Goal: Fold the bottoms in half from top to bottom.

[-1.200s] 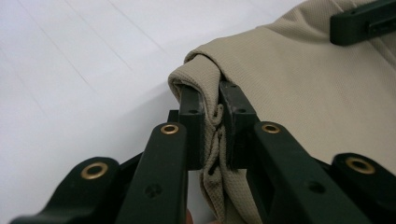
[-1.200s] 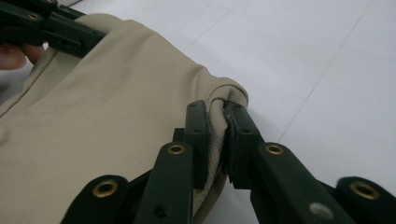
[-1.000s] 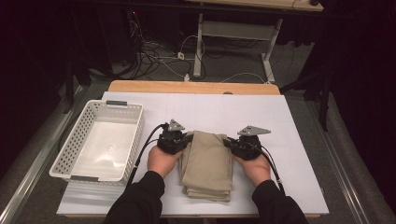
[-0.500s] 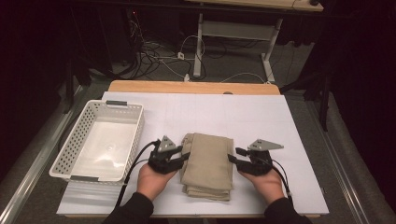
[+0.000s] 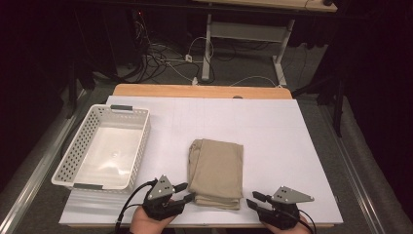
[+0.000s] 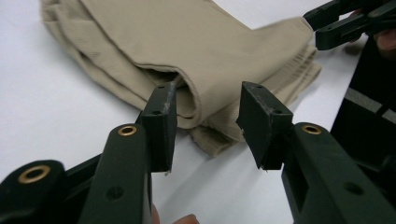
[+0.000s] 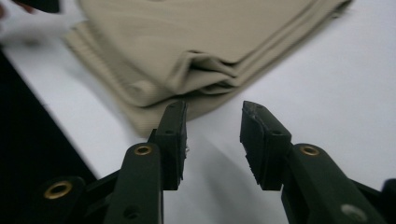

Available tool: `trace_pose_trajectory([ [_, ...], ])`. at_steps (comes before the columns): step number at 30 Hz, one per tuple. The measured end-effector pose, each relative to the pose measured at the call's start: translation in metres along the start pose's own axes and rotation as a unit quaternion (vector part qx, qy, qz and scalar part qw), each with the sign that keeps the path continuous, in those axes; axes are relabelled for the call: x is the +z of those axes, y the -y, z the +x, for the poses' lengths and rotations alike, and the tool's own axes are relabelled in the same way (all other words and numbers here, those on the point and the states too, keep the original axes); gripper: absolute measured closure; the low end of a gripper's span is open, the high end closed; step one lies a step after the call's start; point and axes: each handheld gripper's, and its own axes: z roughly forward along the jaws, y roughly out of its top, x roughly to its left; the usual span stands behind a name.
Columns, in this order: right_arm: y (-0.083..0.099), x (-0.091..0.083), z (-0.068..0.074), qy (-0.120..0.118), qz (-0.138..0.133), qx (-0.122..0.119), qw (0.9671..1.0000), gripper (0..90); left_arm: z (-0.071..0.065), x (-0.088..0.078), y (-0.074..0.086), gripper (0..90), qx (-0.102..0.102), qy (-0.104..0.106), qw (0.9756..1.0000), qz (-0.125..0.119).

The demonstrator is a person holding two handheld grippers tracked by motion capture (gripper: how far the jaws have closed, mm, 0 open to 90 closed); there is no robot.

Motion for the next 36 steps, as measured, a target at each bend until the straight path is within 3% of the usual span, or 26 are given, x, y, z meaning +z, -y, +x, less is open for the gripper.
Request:
trace_pose_trajectory([
  [5,0.0,0.006,0.017,-0.035,0.005,-0.015,0.9993,59.1,-0.001,0.011,0.001,57.8,0.006,0.024,0.9994,0.022],
  [9,-0.002,0.015,0.022,-0.04,0.011,-0.023,0.9989,56.4,-0.002,0.015,0.001,64.8,0.002,0.035,0.9991,0.023],
  [10,-0.002,0.021,0.025,-0.032,0.022,-0.03,0.9988,56.9,-0.004,0.018,0.001,65.7,0.005,0.037,0.999,0.023],
  [12,-0.001,0.026,0.025,-0.025,0.037,-0.036,0.9984,60.7,-0.005,0.02,0.001,65.7,0.004,0.038,0.999,0.024],
  [15,-0.001,0.027,0.024,-0.03,0.036,-0.033,0.9984,65.9,-0.006,0.021,0.001,65.8,0.002,0.041,0.9989,0.023],
  [16,-0.002,0.026,0.023,-0.033,0.037,-0.034,0.9982,73.7,-0.007,0.023,0.001,65.8,0.003,0.045,0.9987,0.024],
  [17,-0.002,0.026,0.023,-0.033,0.037,-0.034,0.9982,73.7,-0.007,0.023,0.001,65.8,0.003,0.045,0.9987,0.024],
  [18,-0.001,0.025,0.023,-0.032,0.039,-0.038,0.998,79.9,-0.008,0.024,0.001,65.7,0.003,0.047,0.9986,0.023],
  [24,0.0,0.021,0.022,-0.028,0.039,-0.04,0.9981,80.2,-0.009,0.024,0.0,65.0,0.004,0.05,0.9985,0.022],
  [26,0.0,0.018,0.021,-0.028,0.037,-0.039,0.9981,78.3,-0.009,0.023,-0.001,57.2,0.005,0.047,0.9986,0.021],
  [27,0.001,0.017,0.021,-0.03,0.037,-0.04,0.9981,75.5,-0.008,0.022,-0.001,57.2,0.003,0.044,0.9988,0.019],
  [28,0.002,0.014,0.02,-0.035,0.031,-0.037,0.9982,67.5,-0.007,0.017,-0.001,50.8,-0.002,0.035,0.9994,0.009],
  [29,0.002,0.014,0.02,-0.035,0.031,-0.037,0.9982,67.5,-0.007,0.017,-0.001,49.5,-0.002,0.035,0.9994,0.009],
  [30,0.002,0.012,0.019,-0.037,0.029,-0.033,0.9983,64.6,-0.005,0.012,0.0,49.5,0.003,0.023,0.9997,0.003],
  [31,0.002,0.006,0.016,-0.034,0.017,-0.028,0.9989,56.8,-0.002,0.007,0.001,44.1,0.01,-0.002,0.9999,-0.003],
  [32,0.002,0.006,0.016,-0.034,0.017,-0.028,0.9989,56.8,-0.002,0.007,0.001,41.6,0.01,-0.002,0.9999,-0.003],
  [33,0.002,0.0,0.011,-0.032,0.005,-0.016,0.9993,52.2,0.004,0.0,0.003,38.7,0.002,-0.02,0.9997,-0.014],
  [36,0.002,-0.005,0.004,-0.023,-0.006,-0.005,0.9997,46.8,0.01,-0.005,0.006,34.0,-0.013,-0.037,0.999,-0.022],
])
